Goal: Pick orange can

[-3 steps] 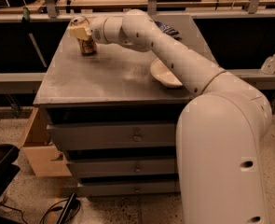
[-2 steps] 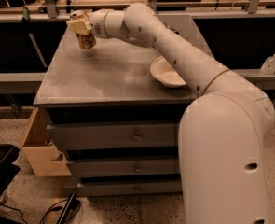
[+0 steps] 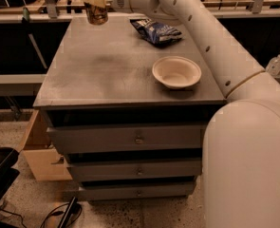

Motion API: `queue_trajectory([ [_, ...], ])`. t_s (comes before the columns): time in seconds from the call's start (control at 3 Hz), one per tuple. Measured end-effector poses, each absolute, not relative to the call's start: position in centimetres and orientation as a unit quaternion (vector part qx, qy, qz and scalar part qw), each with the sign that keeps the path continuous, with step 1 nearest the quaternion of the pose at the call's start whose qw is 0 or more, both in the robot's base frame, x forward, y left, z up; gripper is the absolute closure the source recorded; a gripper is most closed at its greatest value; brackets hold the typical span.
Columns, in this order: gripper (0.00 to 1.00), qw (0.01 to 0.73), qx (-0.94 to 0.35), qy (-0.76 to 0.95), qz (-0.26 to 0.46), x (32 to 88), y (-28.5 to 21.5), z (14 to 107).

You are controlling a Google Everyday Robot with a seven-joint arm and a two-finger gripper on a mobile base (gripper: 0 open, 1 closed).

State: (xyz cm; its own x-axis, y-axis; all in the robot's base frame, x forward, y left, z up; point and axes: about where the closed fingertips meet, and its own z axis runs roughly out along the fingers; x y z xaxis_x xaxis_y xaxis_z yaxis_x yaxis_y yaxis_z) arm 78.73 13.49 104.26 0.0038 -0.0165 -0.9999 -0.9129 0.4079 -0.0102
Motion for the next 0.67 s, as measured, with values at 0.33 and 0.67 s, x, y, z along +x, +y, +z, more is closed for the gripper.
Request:
queue_trajectory([
  [0.33, 1.00, 0.594, -0.398, 0.582, 0.387, 76.9, 10.2, 107.3],
  [0.67, 1.00, 0.605, -0.401, 0.564, 0.393, 75.2, 7.6, 109.3],
])
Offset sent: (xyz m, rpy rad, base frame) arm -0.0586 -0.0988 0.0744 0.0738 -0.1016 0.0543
